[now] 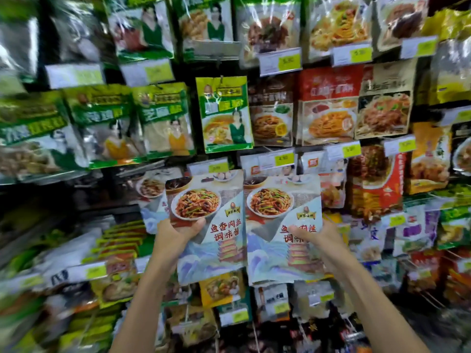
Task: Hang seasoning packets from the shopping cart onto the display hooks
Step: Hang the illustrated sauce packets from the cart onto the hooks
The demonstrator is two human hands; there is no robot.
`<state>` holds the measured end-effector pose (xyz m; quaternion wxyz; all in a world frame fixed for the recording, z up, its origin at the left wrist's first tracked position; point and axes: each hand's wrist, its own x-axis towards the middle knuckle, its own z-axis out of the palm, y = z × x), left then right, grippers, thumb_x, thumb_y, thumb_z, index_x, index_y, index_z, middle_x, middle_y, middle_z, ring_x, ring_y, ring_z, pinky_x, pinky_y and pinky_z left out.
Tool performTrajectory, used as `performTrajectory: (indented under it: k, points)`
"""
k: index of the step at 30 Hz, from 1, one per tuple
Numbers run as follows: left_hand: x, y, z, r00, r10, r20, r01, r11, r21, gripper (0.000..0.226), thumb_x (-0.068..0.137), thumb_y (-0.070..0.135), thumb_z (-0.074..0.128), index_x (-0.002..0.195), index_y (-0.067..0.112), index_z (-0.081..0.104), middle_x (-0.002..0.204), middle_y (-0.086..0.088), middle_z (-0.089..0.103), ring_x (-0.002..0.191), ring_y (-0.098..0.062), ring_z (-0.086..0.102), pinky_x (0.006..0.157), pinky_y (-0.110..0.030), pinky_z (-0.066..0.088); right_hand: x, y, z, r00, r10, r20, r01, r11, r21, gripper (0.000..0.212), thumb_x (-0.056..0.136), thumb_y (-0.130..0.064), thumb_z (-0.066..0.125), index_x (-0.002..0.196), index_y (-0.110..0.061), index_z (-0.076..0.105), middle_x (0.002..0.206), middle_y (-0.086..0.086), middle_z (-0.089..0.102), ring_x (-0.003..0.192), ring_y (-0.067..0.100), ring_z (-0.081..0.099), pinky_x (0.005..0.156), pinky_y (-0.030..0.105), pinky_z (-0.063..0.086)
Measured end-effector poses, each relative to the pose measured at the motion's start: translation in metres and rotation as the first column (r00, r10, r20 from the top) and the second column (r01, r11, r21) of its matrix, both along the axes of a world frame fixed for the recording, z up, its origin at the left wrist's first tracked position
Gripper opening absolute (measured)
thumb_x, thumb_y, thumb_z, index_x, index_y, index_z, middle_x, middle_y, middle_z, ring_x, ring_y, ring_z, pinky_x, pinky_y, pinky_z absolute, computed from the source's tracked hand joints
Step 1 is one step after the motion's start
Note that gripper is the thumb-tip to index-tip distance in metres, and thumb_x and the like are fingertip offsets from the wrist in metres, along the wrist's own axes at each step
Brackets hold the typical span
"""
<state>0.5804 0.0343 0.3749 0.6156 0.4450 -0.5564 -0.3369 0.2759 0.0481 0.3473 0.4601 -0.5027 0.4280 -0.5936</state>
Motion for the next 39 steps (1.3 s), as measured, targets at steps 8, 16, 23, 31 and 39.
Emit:
performTrajectory:
  k: [8, 16, 23, 31, 39]
  points:
    - [0.150, 0.005, -0.008, 0.968, 0.251, 0.008, -0.251, 0.966, 0.064, 0.016, 0.067, 0.023, 0.081, 0.081, 0.022, 0.072, 0.079, 0.012, 0.074, 0.072, -0.005, 0.069, 0.064, -0.024, 0.052, 0.152, -0.055, -0.004, 0.985, 0.166, -0.053, -0.164, 0.985, 0.044, 0.023, 0.066, -0.020, 0.083, 0.082, -0.010, 0.070, 0.078, 0.001, 0.076, 0.072, 0.013, 0.072, 0.059, 0.021, 0.053]
    - [0.245, -0.003, -0.012, 0.922, 0.386, 0.018, -0.387, 0.921, 0.043, 0.016, 0.069, 0.016, 0.080, 0.082, 0.016, 0.071, 0.072, 0.011, 0.073, 0.066, -0.005, 0.067, 0.058, -0.020, 0.051, 0.246, -0.100, -0.005, 0.969, 0.244, -0.032, -0.242, 0.968, 0.067, 0.023, 0.070, -0.017, 0.082, 0.089, -0.012, 0.070, 0.089, 0.003, 0.076, 0.086, 0.020, 0.072, 0.078, 0.035, 0.056]
    - [0.276, -0.009, -0.012, 0.898, 0.440, -0.015, -0.438, 0.897, 0.059, 0.015, 0.072, 0.009, 0.079, 0.085, 0.010, 0.071, 0.084, -0.011, 0.070, 0.073, -0.018, 0.061, 0.072, -0.031, 0.049, 0.289, -0.138, -0.002, 0.973, 0.226, -0.043, -0.221, 0.971, 0.086, 0.016, 0.071, -0.015, 0.082, 0.082, -0.013, 0.070, 0.075, -0.004, 0.075, 0.067, 0.009, 0.070, 0.058, 0.021, 0.052]
    - [0.273, -0.018, -0.010, 0.906, 0.422, 0.034, -0.424, 0.905, 0.047, 0.008, 0.073, 0.011, 0.078, 0.073, 0.015, 0.071, 0.060, 0.010, 0.070, 0.052, 0.001, 0.060, 0.052, -0.019, 0.046, 0.298, -0.160, 0.001, 0.978, 0.203, -0.056, -0.195, 0.973, 0.127, 0.019, 0.072, -0.013, 0.081, 0.087, -0.013, 0.068, 0.075, -0.005, 0.075, 0.070, 0.008, 0.072, 0.056, 0.019, 0.053]
    - [0.266, -0.026, -0.006, 0.925, 0.380, 0.016, -0.380, 0.923, 0.053, 0.009, 0.070, 0.011, 0.079, 0.072, 0.016, 0.071, 0.062, 0.008, 0.071, 0.051, 0.001, 0.062, 0.044, -0.015, 0.046, 0.298, -0.167, 0.001, 0.978, 0.203, -0.037, -0.195, 0.967, 0.164, 0.021, 0.075, -0.012, 0.079, 0.094, -0.012, 0.068, 0.087, 0.000, 0.076, 0.080, 0.013, 0.072, 0.071, 0.029, 0.055]
